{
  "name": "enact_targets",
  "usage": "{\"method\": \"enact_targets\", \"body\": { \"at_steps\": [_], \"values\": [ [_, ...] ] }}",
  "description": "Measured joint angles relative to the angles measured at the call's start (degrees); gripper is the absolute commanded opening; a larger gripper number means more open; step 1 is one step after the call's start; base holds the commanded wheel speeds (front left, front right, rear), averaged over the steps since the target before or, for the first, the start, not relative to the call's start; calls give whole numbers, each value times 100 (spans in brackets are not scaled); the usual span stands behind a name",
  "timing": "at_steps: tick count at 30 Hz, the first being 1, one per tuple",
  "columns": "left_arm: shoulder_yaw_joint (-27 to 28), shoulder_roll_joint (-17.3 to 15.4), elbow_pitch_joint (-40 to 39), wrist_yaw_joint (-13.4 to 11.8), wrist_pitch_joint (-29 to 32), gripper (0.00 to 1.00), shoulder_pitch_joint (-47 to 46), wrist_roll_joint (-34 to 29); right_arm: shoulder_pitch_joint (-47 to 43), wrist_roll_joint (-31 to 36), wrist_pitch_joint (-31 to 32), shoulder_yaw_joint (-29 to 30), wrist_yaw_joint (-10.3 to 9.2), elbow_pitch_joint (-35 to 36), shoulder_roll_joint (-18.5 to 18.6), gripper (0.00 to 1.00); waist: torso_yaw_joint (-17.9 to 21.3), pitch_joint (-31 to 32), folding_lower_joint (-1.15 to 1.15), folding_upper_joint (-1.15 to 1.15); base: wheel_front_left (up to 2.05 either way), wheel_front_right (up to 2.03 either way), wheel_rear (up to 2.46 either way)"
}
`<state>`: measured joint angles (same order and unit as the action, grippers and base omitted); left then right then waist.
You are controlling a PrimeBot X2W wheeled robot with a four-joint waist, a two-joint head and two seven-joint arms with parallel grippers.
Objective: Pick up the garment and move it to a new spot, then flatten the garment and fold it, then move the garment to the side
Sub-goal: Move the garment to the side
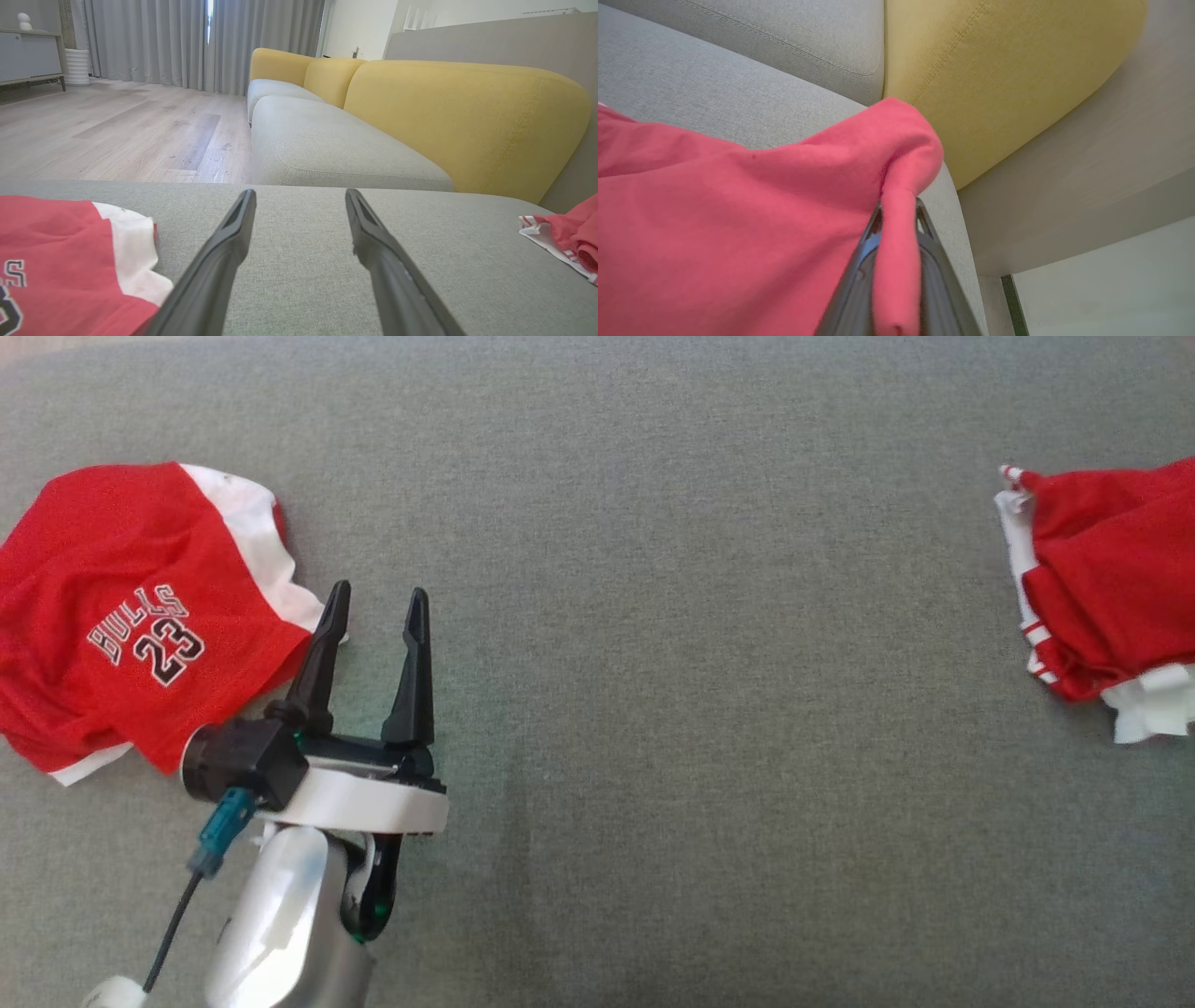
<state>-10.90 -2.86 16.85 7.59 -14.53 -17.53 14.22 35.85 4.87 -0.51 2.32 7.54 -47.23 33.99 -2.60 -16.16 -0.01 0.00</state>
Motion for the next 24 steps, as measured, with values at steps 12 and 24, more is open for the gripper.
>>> {"method": "enact_targets", "body": {
  "at_steps": [12,24],
  "values": [
    [2,-20,-4,0,0,100,-2,0,2,439,-7,670,0,30,-182,0,66,-51,0,0,0,0,0],
    [29,-16,100,0,0,100,18,2,1,261,-58,856,0,323,-743,100,160,270,1,0,0,0,0]
  ]
}}
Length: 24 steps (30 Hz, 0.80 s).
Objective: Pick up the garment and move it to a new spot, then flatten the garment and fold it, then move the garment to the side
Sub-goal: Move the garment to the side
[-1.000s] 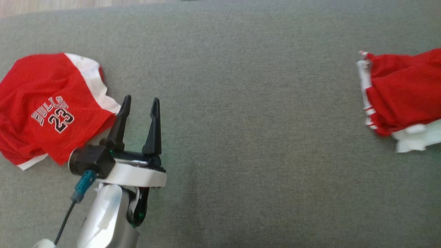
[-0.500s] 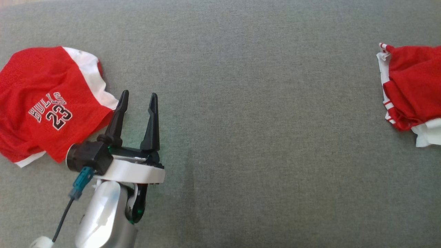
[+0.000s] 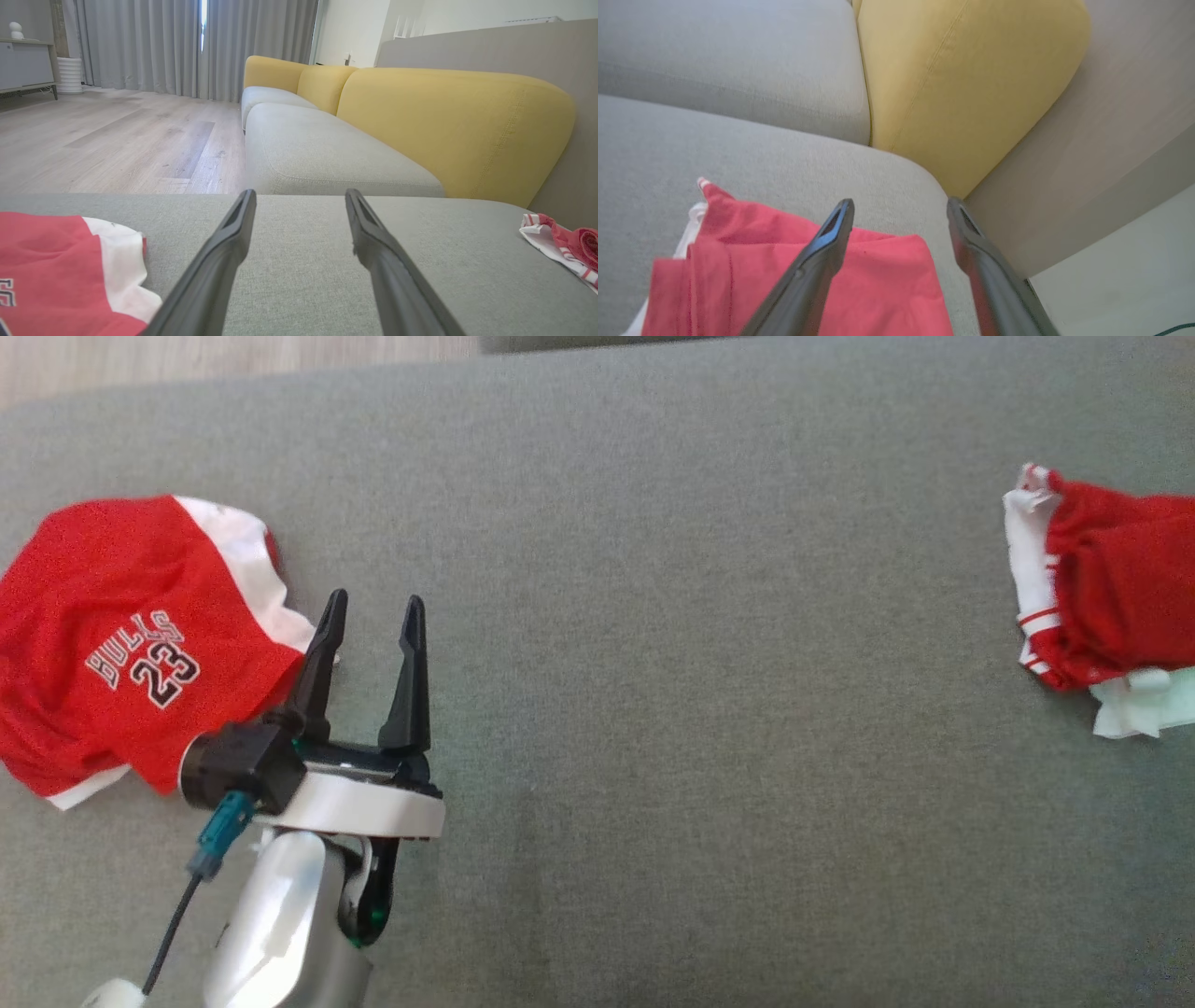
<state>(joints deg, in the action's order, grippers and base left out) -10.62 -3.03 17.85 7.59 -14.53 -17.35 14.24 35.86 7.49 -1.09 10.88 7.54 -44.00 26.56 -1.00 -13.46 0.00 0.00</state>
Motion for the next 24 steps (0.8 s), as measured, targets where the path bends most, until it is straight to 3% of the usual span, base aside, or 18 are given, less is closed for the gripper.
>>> {"method": "enact_targets", "body": {
  "at_steps": [9,21,24],
  "values": [
    [202,14,-27,0,0,100,404,57,-260,-647,-241,-464,0,1100,-779,100,45,712,1,0,0,0,0],
    [354,25,-326,-1,0,100,1166,175,-1516,-1622,-114,-526,0,3121,-2160,100,80,1555,2,0,0,0,0],
    [353,24,-333,-10,0,100,1335,263,-1984,-1851,-211,-595,0,3318,-2323,100,58,1643,1,0,0,0,0]
  ]
}}
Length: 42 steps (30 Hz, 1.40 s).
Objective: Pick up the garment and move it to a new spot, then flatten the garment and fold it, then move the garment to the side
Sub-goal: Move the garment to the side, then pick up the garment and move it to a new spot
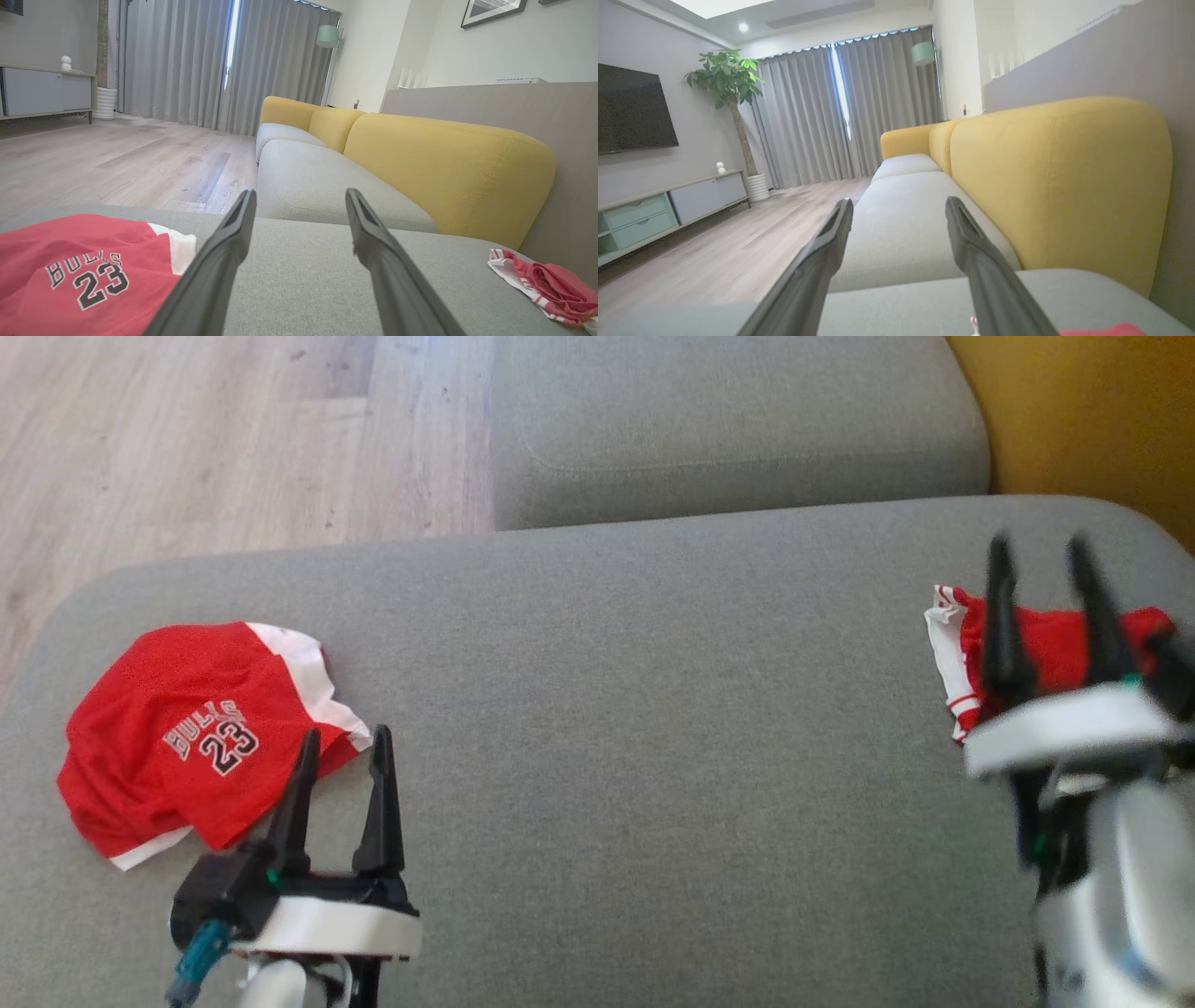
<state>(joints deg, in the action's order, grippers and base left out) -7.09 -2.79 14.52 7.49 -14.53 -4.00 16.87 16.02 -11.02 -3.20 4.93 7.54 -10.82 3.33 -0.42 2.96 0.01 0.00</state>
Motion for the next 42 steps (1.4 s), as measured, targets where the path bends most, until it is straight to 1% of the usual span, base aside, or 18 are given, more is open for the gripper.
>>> {"method": "enact_targets", "body": {
  "at_steps": [4,6,8,11,17,27,32,37,42],
  "values": [
    [-59,1,4,-49,0,100,102,57,-682,-420,-425,-258,0,-175,-19,100,-89,81,0,0,0,0,0],
    [-80,0,5,-76,0,100,109,58,-970,-488,-745,-354,0,-363,-52,100,-135,111,0,0,0,0,0],
    [-100,0,19,-108,0,100,124,90,-1187,-369,-940,-456,0,-504,-65,100,-172,122,0,0,0,0,0],
    [-136,0,38,-167,0,100,232,164,-1406,-323,-1059,-572,0,-614,-65,100,-204,126,-1,0,0,0,0],
    [-188,0,101,-240,0,100,344,20,-1674,-260,-1101,-627,0,-589,-67,100,-195,90,0,0,0,0,0],
    [-237,0,148,-346,0,100,330,27,-1675,-261,-1101,-664,0,-435,-68,100,-194,93,-1,0,0,0,0],
    [-230,-1,148,-348,0,100,330,30,-1674,-333,-1101,-676,0,-402,-68,100,-210,104,-1,0,0,0,0],
    [-191,0,163,-354,0,100,330,27,-1675,-404,-1102,-850,0,-397,-67,100,-317,123,-1,0,0,0,0],
    [-104,0,172,-352,0,100,331,-26,-1683,-470,-1102,-1044,0,-412,-69,100,-590,153,-1,0,0,0,0]
  ]
}}
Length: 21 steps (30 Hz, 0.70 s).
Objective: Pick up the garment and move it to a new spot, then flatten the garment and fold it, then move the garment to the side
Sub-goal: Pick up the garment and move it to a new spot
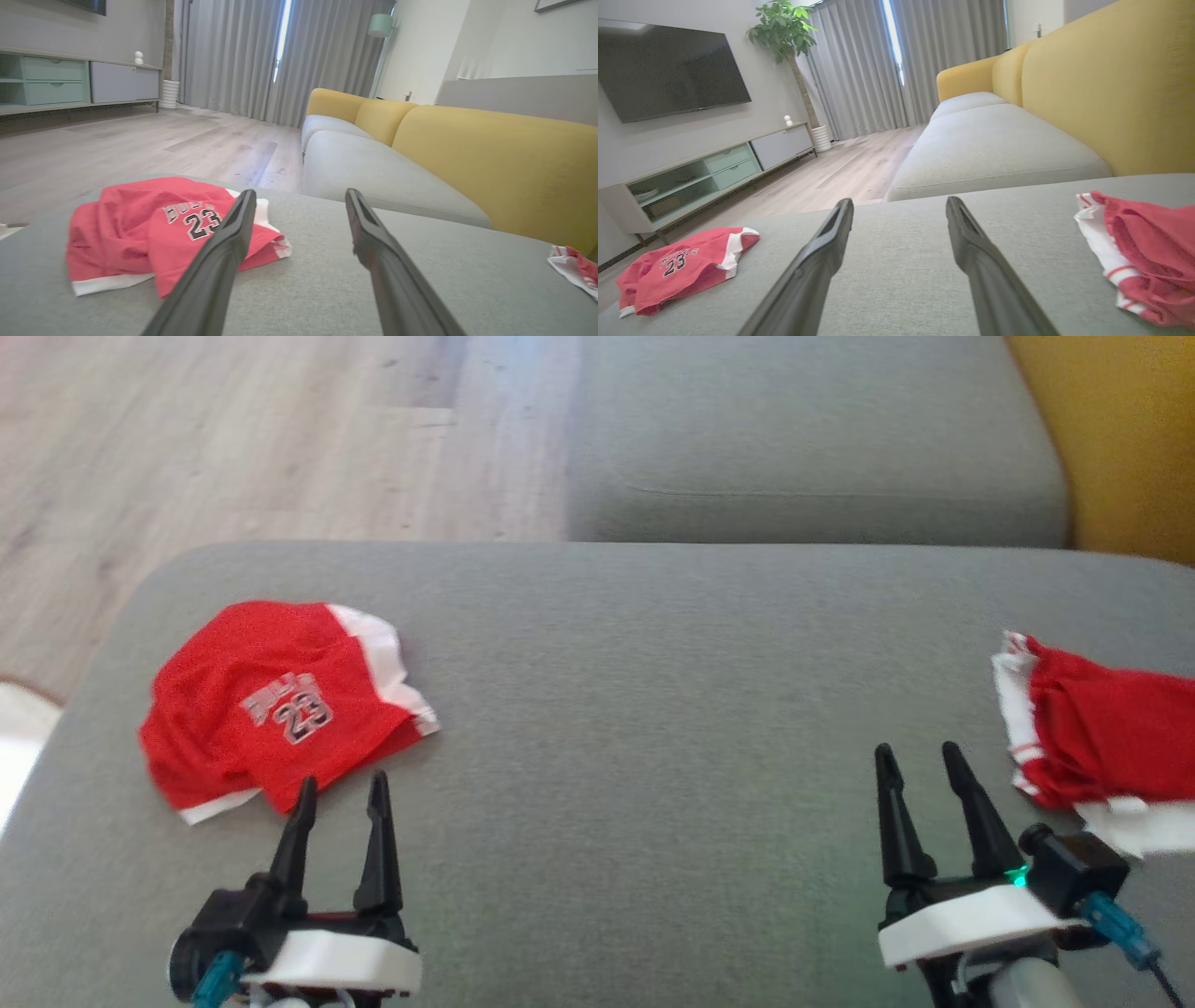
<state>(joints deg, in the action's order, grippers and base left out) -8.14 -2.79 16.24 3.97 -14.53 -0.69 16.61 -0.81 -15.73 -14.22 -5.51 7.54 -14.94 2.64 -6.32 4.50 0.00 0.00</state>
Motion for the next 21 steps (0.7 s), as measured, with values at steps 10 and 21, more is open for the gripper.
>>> {"method": "enact_targets", "body": {
  "at_steps": [10,21],
  "values": [
    [285,-4,42,53,0,100,7,-247,-24,-261,0,-380,0,-63,-1,100,-762,90,0,0,0,0,0],
    [523,-3,92,167,0,100,71,-366,-141,-544,0,-720,0,2,-3,100,-1473,217,0,0,0,0,0]
  ]
}}
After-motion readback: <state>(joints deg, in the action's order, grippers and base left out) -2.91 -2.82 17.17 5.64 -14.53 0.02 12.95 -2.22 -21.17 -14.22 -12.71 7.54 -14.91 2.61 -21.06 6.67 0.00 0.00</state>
